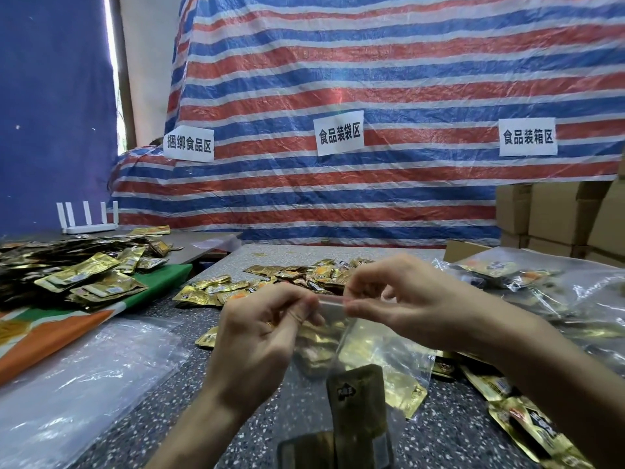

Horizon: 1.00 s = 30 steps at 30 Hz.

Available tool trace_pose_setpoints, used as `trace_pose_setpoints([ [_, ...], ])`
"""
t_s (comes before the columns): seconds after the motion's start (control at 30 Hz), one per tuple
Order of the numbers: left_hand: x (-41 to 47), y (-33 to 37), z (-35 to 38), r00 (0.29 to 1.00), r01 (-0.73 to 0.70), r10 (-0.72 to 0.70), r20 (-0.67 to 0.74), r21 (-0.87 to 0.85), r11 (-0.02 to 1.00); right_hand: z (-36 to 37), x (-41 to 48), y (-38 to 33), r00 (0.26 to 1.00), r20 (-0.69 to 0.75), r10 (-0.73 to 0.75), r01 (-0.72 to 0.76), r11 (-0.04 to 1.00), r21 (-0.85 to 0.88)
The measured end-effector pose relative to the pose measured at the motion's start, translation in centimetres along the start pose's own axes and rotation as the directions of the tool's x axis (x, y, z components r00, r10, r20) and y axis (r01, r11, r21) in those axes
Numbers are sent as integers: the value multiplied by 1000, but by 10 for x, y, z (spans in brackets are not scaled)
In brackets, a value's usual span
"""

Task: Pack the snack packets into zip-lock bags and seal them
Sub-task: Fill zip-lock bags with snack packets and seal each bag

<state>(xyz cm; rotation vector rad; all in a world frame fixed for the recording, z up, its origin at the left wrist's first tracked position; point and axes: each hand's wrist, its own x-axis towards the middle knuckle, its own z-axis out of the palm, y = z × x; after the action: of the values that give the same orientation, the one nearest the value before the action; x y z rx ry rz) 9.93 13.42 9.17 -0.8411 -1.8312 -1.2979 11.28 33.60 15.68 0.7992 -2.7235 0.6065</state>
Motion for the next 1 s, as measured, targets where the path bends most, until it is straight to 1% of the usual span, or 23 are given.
trace_pose_setpoints([
  [0.17, 3, -7, -4, 999, 31, -31, -17, -39, 999, -6, -16, 18, 998, -49, 50, -49, 998, 25],
  [0.33, 0, -9, -2, 999, 52, -53, -12, -64, 997, -7, -29, 31, 995, -88, 49, -44, 997, 58],
  [0.47, 0, -11, -6, 999, 48, -49, -21, -44, 998, -9, -39, 44, 991, -124, 54, -44, 996, 81],
  [0.57, 1, -16, -9, 997, 62, -64, -38, -33, 998, -8, -47, 53, 987, -147, 65, -46, 990, 132],
  [0.73, -1, -22, -11, 995, 71, -73, -62, -28, 997, -6, -59, 63, 983, -152, 101, -74, 981, 178],
  [0.87, 0, -28, -9, 994, 80, -82, -66, -32, 996, -1, -62, 63, 966, -240, 95, -43, 976, 214],
  [0.93, -2, -30, -5, 993, 90, -94, -74, -61, 994, 5, -64, 64, 952, -288, 106, -25, 962, 272],
  [1.0, -7, -33, -1, 991, 103, -110, -78, -93, 990, 18, -68, 67, 928, -330, 170, -18, 909, 417],
])
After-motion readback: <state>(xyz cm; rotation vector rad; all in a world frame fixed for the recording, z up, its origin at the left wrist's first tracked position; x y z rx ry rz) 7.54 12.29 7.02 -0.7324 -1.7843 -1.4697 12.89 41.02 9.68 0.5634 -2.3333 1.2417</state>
